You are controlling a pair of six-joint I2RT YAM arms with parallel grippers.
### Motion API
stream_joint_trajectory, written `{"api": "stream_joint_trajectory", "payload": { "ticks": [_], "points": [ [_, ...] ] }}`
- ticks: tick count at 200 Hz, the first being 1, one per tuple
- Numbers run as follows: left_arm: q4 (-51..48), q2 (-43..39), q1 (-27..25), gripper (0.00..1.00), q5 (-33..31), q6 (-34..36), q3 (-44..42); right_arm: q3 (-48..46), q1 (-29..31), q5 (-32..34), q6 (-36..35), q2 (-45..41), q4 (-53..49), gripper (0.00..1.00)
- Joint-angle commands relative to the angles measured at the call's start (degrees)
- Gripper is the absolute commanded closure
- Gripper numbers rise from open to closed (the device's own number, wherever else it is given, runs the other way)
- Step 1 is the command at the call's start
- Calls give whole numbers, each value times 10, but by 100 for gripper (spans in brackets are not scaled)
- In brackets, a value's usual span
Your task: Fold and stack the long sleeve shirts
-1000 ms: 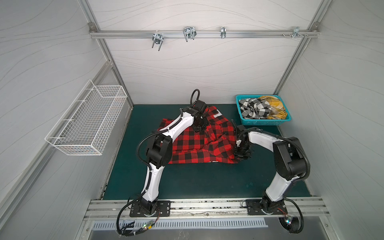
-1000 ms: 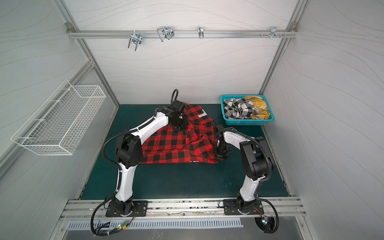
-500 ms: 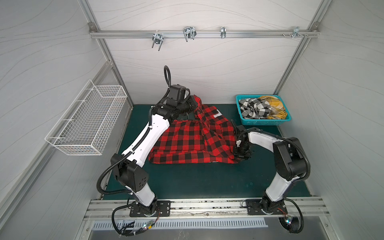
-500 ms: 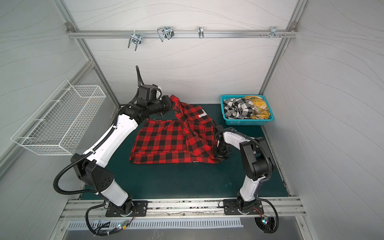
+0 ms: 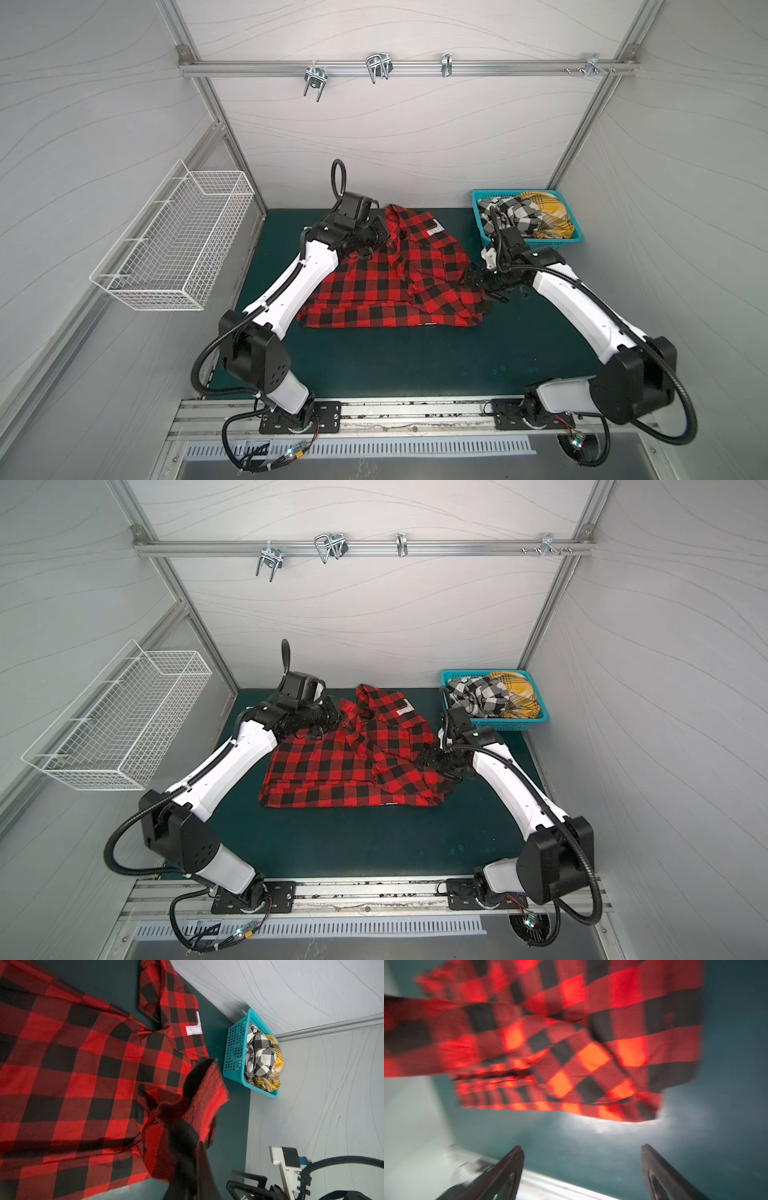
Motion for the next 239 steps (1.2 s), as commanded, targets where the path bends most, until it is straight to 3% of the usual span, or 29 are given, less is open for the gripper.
{"api": "stream_joint_trajectory", "payload": {
  "ticks": [1,62,112,148,239],
  "points": [
    [59,-84,7,100,9,-37,-41,-30,1,-153,141,44,119,9],
    [41,-194,15,100,34,-48,-105,-40,-17,-137,283,143,188,12],
    [42,-204,15,100,46,-71,-121,-100,8,-141,337,129,219,13],
    [57,-197,19,100,57,-87,-110,-162,29,-162,410,133,339,11],
    [64,-206,24,100,78,-133,-87,-162,19,-134,435,166,393,12]
  ]
}}
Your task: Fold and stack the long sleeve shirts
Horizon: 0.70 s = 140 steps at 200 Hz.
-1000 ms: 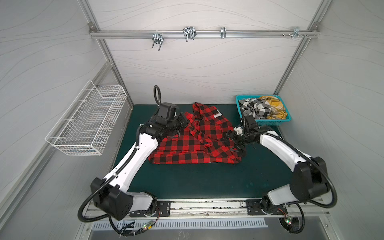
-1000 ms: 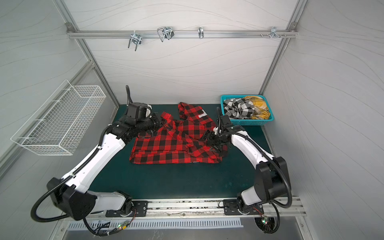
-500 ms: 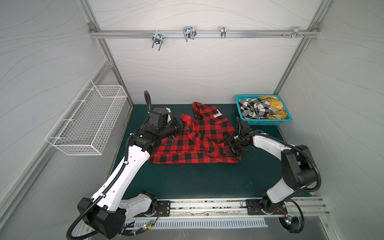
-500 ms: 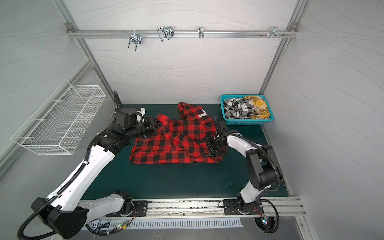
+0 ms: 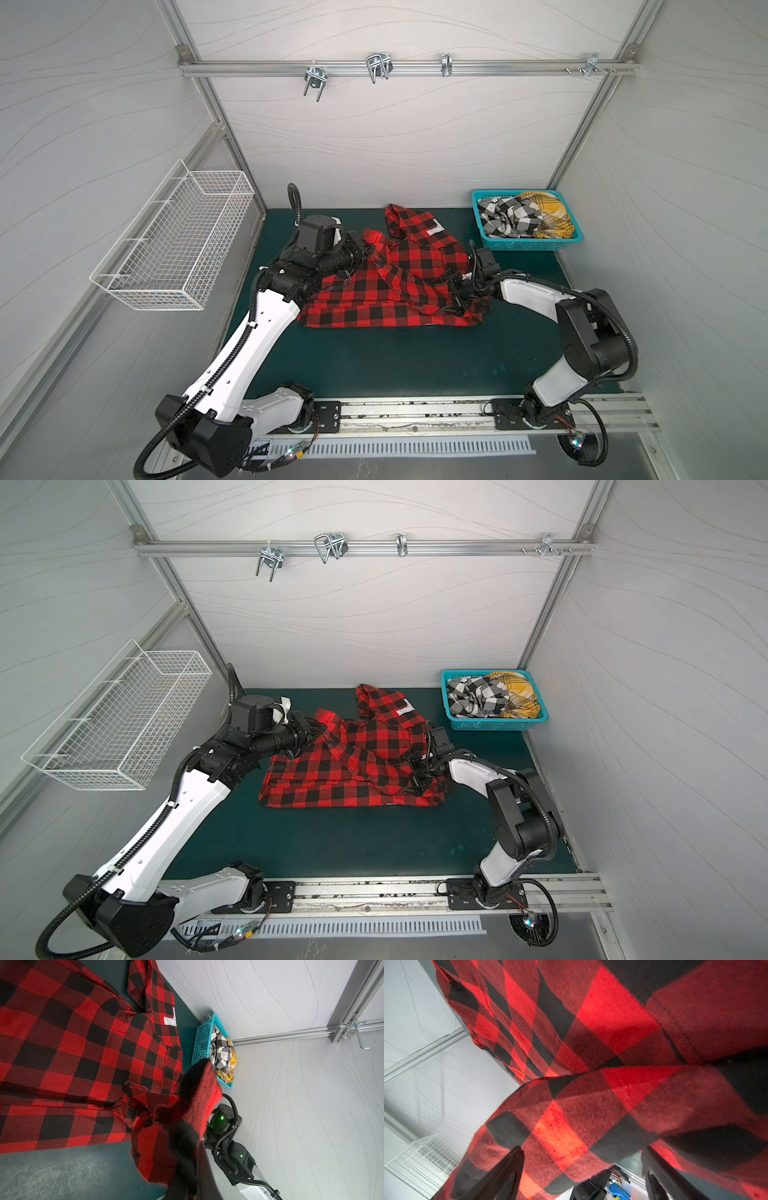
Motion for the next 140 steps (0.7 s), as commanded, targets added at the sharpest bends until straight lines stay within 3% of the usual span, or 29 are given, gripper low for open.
{"api": "stream_joint_trajectory", "payload": {
  "ticks": [1,70,140],
  "points": [
    [40,-8,4,100,15,-31,35,-12,-7,14,33,15,19,11],
    [51,7,4,100,15,-48,70,-28,-21,21,36,7,30,10],
    [33,-2,17,100,14,-34,39,-23,-41,38,10,-9,-7,23]
  ]
}}
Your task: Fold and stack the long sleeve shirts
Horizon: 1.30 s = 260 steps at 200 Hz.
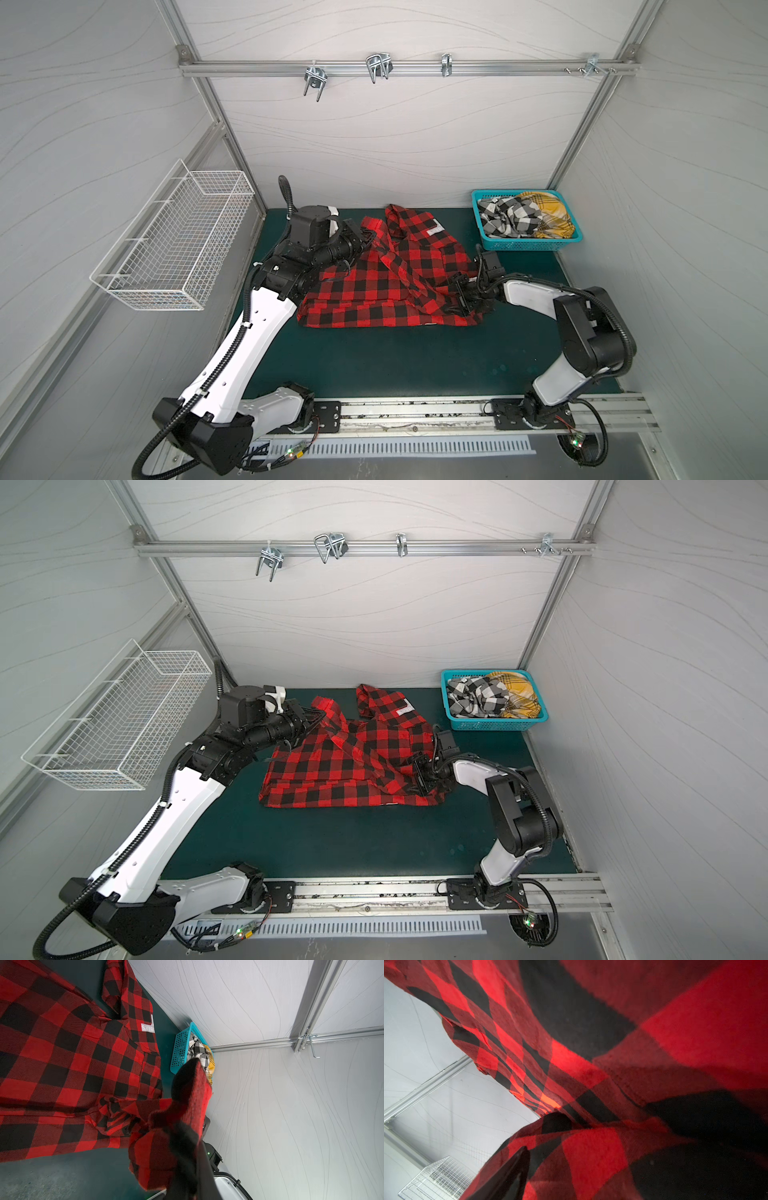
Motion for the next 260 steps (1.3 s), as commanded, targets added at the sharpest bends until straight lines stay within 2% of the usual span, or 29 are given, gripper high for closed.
{"api": "stream_joint_trajectory", "payload": {
  "ticks": [1,16,34,60,80,120,155,170,194,224,260],
  "points": [
    [11,-8,12,100,7,2,-10,5,-7,15,-5,-17,-30,24],
    [9,-14,27,100,17,0,-24,0,-14,21,-18,-25,-43,30],
    [9,-25,40,100,20,0,-39,-8,-26,23,-30,-30,-52,46],
    [1,-31,45,100,19,9,-49,-11,-33,23,-39,-27,-54,77],
    [2,-32,46,100,20,8,-67,-7,-33,23,-46,-22,-58,89],
    [-34,-17,67,100,8,43,-123,-13,-34,20,-61,-22,-56,100],
    [-9,30,129,100,22,86,-215,-48,-36,26,-76,-18,-26,100],
    [-19,55,153,100,6,121,-233,-69,-36,21,-76,-9,-4,100],
    [-51,106,171,100,-35,168,-241,-95,-33,2,-66,13,43,100],
    [-55,167,178,100,-52,199,-220,-94,-30,-13,-60,20,66,100],
    [-67,152,200,100,-75,213,-175,-66,-32,-5,-71,-12,29,100]
  ]
}}
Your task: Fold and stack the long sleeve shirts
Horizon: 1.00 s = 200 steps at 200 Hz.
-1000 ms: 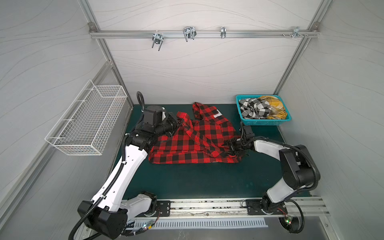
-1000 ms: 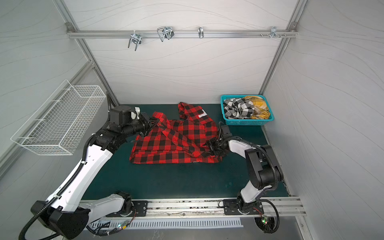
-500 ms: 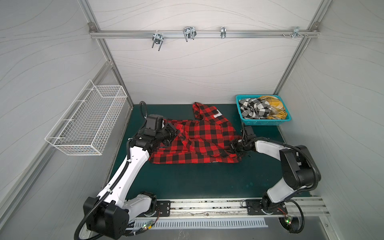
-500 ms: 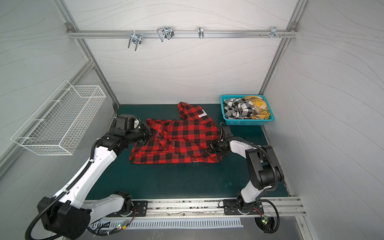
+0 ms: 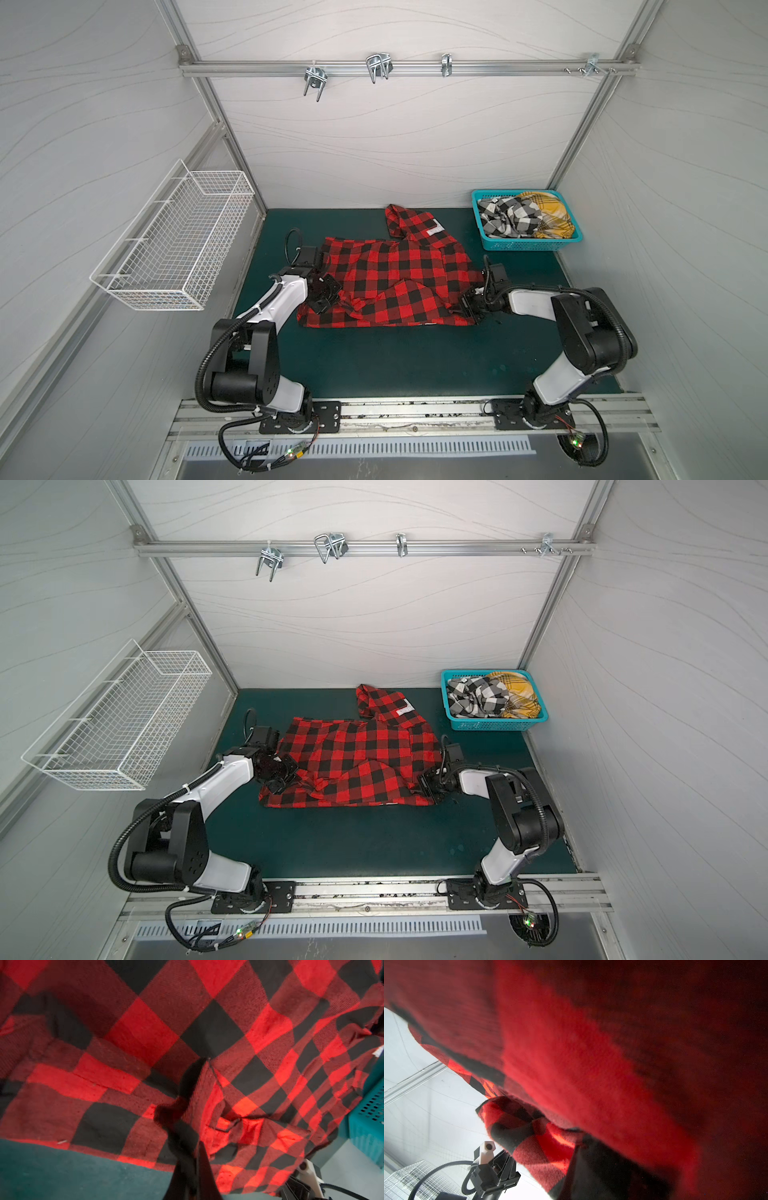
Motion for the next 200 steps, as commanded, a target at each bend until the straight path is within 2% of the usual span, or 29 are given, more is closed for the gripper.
{"api": "stream_joint_trajectory", "payload": {
  "ticks": [1,39,59,78,106,132,145,162,165,174,179,183,190,200],
  "points": [
    [-1,-23,17,100,-32,31,54,19,1,4,4,-17,-23,100],
    [53,-28,47,100,45,41,68,7,1,8,22,-35,-10,100],
    [40,-29,49,100,11,48,67,-1,3,11,25,-28,-1,100],
    [39,-17,55,100,-14,47,32,-4,10,8,25,-9,17,100],
    [49,13,73,100,-18,51,-19,-9,24,9,28,4,30,100],
    [56,8,77,100,-21,50,-54,-12,30,12,29,-3,26,100],
    [55,-3,76,100,-21,45,-66,-10,31,15,24,-12,17,88],
    [42,-21,77,100,-15,44,-68,5,32,11,1,-24,-20,59],
    [39,-24,77,96,-17,44,-68,8,32,10,-4,-26,-28,55],
    [26,-32,77,74,-21,43,-64,16,32,6,-17,-37,-56,50],
    [16,-37,77,67,-28,45,-60,18,31,5,-24,-47,-74,47],
    [6,-42,77,62,-35,47,-56,18,30,3,-32,-55,-85,44],
    [-10,-51,77,57,-50,49,-47,18,29,2,-44,-73,-108,32],
    [-35,-65,77,52,-73,51,-32,20,27,6,-62,-102,-150,26]
  ]
}}
